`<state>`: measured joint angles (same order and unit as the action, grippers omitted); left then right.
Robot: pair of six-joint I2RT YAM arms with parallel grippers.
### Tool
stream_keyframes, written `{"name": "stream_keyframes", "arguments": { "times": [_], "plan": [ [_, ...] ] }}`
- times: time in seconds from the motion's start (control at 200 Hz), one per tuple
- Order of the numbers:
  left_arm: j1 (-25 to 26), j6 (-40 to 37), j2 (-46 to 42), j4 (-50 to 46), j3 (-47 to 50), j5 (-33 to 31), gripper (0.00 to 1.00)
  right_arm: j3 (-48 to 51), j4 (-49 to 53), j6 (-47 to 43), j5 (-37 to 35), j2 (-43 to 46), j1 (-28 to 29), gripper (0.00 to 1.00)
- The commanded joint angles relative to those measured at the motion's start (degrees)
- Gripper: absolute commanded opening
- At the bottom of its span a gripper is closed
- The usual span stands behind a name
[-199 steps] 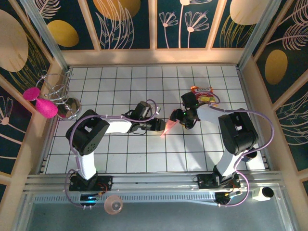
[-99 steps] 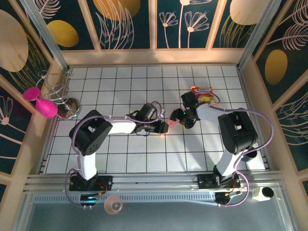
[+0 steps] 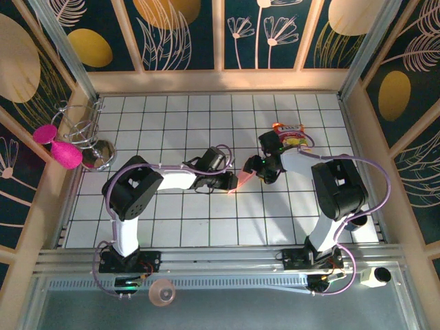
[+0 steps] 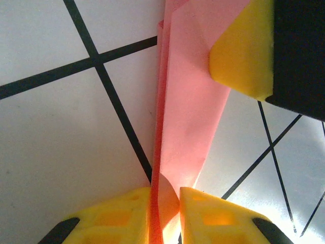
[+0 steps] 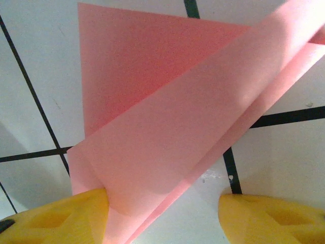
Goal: Fold a paper plane with a square sheet of paper (pick it up from the middle)
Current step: Fold the wing for the fifth time at the center of the table.
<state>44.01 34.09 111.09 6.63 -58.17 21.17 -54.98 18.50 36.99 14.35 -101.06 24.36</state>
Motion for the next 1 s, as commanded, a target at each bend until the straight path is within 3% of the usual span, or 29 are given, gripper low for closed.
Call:
{"name": "stream_keyframes", "arguments": {
  "times": [0.0, 0.15, 0.285, 0.445, 0.601, 0.751, 0.996],
  "plan": [
    [0.2, 0.3, 2.8, -3.3, -1.1, -1.3, 0.21, 3.8, -6.5, 0.0, -4.2, -8.8, 0.6, 0.62],
    [0.2, 0.0, 3.2, -4.1, -1.6, -1.6, 0.21, 3.5, -6.5, -1.0, -2.5, -4.7, -0.4, 0.63],
    [0.2, 0.1, 3.5, -4.7, -1.7, -1.8, 0.21, 3.2, -6.6, -2.5, -1.4, 4.5, -2.0, 0.68],
    [0.2, 0.2, 3.6, -4.8, -1.8, -1.9, 0.21, 5.4, -7.5, -3.5, 0.2, 12.7, -3.4, 0.68],
    [0.1, 0.2, 3.9, -4.8, -1.9, -1.8, 0.21, 9.0, -15.2, -3.2, 9.5, 15.1, -2.6, 0.5],
    [0.2, 0.2, 3.8, -4.9, -1.9, -1.7, 0.21, 8.8, -18.7, -2.3, 12.7, 11.9, -0.8, 0.32],
    [0.2, 0.4, 4.0, -5.0, -1.7, -1.7, 0.21, 7.7, -20.8, -1.8, 14.9, 6.1, 0.6, 0.21]
  ]
}}
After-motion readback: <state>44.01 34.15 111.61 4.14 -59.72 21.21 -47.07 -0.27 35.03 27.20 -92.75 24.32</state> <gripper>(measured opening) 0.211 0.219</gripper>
